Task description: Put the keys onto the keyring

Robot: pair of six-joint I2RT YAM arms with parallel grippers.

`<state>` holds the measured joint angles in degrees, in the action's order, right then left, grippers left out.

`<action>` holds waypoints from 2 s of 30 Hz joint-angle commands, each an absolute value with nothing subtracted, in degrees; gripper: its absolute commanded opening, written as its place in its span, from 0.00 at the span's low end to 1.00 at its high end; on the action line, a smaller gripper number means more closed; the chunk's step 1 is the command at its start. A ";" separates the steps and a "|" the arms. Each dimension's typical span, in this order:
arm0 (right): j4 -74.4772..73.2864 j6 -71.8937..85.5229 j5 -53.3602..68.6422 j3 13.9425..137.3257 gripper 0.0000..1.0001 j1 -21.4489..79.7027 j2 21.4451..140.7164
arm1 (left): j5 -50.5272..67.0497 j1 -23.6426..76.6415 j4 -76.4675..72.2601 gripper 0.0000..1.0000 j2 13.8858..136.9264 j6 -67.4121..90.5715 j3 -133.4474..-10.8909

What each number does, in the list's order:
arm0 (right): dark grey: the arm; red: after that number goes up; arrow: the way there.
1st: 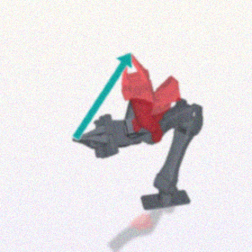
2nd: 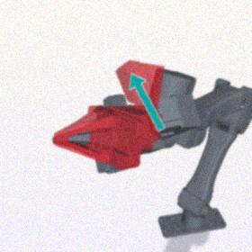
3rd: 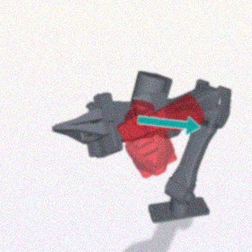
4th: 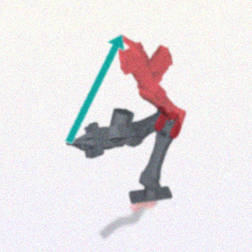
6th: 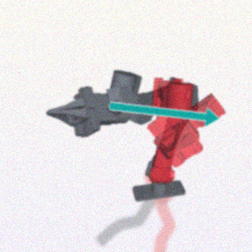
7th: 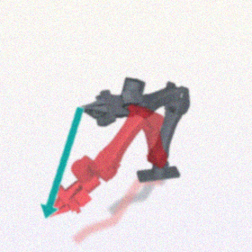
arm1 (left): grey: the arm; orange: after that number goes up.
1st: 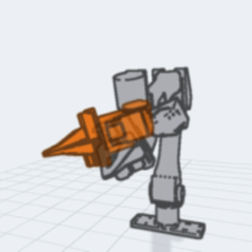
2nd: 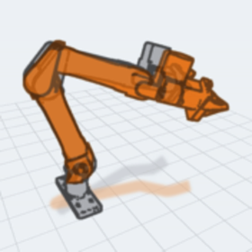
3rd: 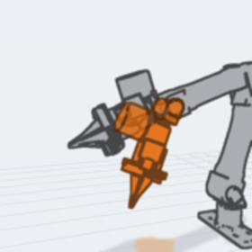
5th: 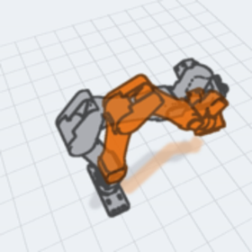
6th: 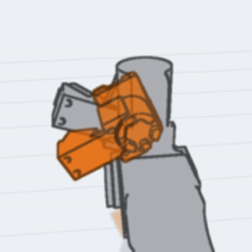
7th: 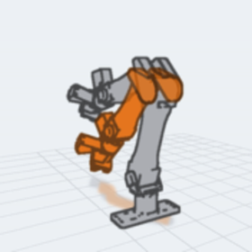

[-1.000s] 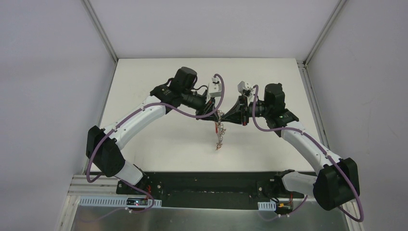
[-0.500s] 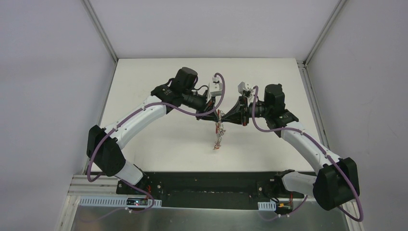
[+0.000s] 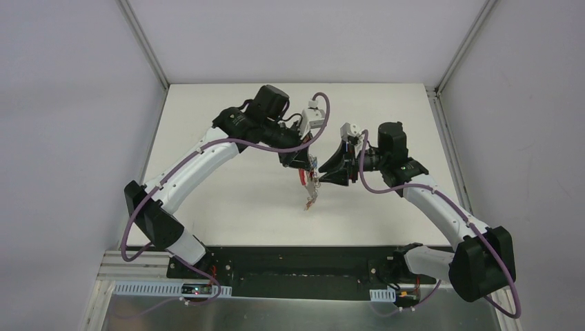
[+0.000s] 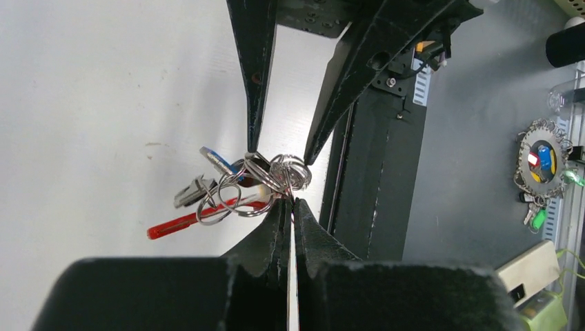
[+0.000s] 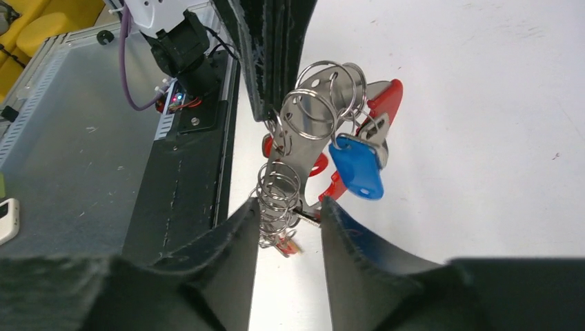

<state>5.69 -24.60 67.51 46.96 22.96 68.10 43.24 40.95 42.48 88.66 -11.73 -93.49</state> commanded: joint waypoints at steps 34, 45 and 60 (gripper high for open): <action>-0.75 -20.36 63.49 51.57 0.87 27.07 61.96 | 39.56 46.67 63.66 0.00 93.98 -18.87 -106.05; -2.25 -26.27 52.79 50.89 0.86 29.79 60.64 | 40.15 46.67 60.72 0.00 96.94 -7.59 -106.96; -1.12 -26.04 47.14 50.71 0.68 30.39 62.82 | 43.09 46.67 60.28 0.00 96.86 -7.26 -106.42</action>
